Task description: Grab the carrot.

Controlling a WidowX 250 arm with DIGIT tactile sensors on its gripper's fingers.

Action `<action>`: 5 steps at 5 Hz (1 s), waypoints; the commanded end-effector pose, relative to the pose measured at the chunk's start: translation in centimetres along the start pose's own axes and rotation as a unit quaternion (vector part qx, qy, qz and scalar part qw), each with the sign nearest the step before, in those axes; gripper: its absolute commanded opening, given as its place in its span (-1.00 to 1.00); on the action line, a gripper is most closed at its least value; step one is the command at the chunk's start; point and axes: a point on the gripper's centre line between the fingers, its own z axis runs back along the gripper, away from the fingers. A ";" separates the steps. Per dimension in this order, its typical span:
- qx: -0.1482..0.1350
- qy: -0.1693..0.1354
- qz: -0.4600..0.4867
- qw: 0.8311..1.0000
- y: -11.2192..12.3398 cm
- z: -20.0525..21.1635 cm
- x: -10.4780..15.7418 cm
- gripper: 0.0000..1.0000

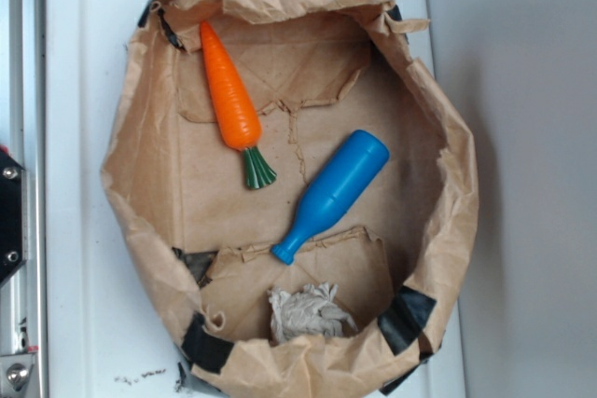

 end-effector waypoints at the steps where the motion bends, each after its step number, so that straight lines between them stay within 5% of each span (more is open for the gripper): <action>1: 0.000 0.000 0.000 1.000 0.0 0.0 0.0 1.00; 2: 0.012 -0.004 0.014 1.000 0.9 -0.7 2.5 1.00; 5: 0.012 -0.004 0.014 1.000 0.9 -0.7 2.5 1.00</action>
